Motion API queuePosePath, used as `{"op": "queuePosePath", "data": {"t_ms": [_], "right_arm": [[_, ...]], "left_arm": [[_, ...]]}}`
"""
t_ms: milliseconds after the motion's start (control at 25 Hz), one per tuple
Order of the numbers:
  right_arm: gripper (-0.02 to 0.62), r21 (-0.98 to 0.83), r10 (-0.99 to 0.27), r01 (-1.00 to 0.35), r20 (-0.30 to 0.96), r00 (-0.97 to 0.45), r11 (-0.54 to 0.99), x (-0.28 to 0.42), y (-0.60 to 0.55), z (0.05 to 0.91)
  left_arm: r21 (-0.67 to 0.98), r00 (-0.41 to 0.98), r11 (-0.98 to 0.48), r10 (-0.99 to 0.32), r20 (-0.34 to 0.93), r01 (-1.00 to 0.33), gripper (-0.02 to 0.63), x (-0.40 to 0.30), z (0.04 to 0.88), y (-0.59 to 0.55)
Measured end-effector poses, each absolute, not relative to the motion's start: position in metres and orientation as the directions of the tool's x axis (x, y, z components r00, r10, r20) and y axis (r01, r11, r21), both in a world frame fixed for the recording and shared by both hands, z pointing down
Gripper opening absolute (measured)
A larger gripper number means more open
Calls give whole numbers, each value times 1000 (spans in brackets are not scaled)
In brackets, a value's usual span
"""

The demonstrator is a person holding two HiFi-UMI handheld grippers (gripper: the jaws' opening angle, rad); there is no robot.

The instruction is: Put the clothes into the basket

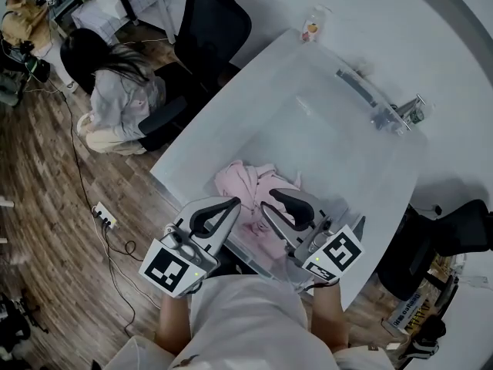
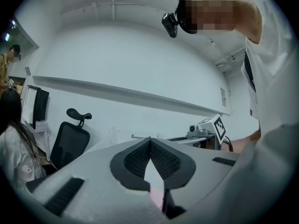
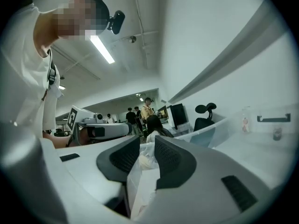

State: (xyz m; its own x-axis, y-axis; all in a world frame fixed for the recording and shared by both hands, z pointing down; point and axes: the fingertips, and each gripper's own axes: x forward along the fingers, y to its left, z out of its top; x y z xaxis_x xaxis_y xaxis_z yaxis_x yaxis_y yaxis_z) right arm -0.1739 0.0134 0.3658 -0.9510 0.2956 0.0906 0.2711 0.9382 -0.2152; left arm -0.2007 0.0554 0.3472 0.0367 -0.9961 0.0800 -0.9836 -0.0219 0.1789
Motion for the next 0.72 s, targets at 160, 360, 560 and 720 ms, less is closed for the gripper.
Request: {"op": "queuePosePath", "data": {"t_ms": [160,360,560,720], "right_arm": [[49,-192,281,275,3,-960,942,-166,11,342],[18,-186,264,268,-49,-963,945,-160,9,327],[18,-181,254,261,-63,-965,948,-158,10,323],[18,-171,237,245,-65,-969,954,-155,9,321]], "left_arm": [[170,62,-55,-998,34,-984,6,-199,335,52],[154,91,-92,-996,-14,-984,6,-195,321,53],[148,102,-105,-994,-30,-983,6,-197,316,53],[135,106,-109,-994,-30,-985,6,-196,316,49]]}}
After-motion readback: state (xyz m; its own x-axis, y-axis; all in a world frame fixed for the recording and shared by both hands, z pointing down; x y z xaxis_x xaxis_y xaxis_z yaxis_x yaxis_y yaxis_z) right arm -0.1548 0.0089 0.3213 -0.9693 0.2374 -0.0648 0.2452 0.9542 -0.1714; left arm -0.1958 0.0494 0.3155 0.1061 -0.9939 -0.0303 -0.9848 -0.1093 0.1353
